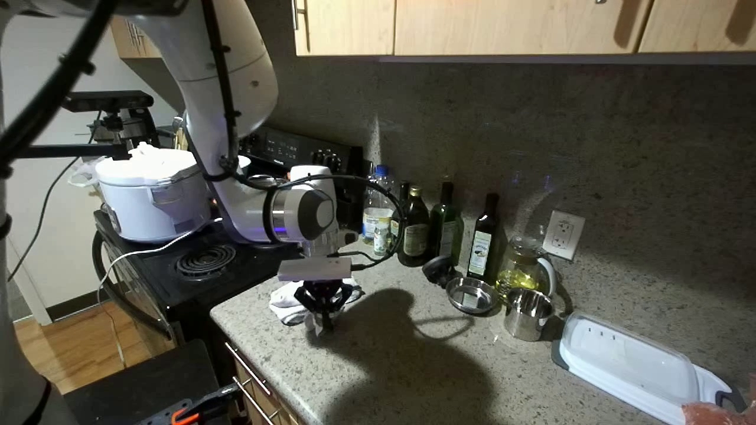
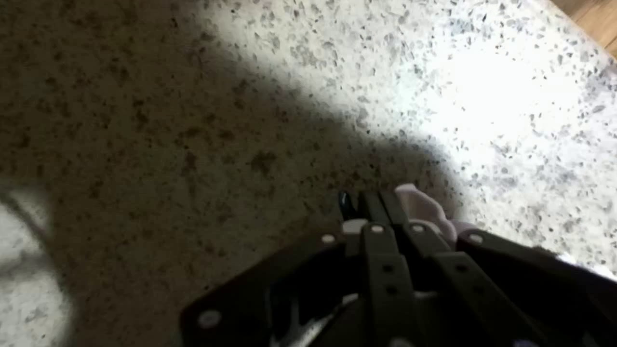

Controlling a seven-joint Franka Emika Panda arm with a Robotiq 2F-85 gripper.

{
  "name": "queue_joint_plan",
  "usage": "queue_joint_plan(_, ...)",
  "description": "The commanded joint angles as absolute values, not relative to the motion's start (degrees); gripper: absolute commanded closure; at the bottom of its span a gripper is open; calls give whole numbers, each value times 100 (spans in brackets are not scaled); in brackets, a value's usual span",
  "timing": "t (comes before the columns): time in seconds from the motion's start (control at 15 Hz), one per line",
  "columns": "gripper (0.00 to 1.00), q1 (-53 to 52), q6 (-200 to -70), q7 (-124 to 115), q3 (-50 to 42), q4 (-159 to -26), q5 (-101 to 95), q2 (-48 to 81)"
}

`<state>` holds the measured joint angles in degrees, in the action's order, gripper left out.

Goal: Take the wrapper off the towel

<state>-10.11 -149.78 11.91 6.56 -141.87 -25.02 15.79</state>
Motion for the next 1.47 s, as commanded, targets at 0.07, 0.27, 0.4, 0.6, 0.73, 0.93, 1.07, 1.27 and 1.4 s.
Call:
queue_joint_plan(0.07, 99, -1098, -15034, 861, 528, -14045, -2579, 1877)
queue_joint_plan(0.27, 99, -1106, -15057, 863, 569, -14156, -2555, 1732)
queue_joint_plan(0.4, 99, -1092, -15082, 897, 592, -14202, -2526, 1698)
queue_joint_plan(0.6, 72, -1054, -15108, 963, 624, -14266, -2465, 1634)
queue_joint_plan(0.73, 61, -1063, -15114, 956, 633, -14313, -2473, 1573)
queue_joint_plan(0.93, 37, -1073, -15108, 957, 637, -14342, -2496, 1518)
queue_joint_plan(1.07, 24, -1041, -15123, 1019, 636, -14332, -2486, 1529)
queue_joint_plan(1.27, 13, -917, -15238, 1263, 661, -14233, -2384, 1700)
queue_joint_plan(1.4, 8, -819, -15324, 1457, 683, -14138, -2268, 1859)
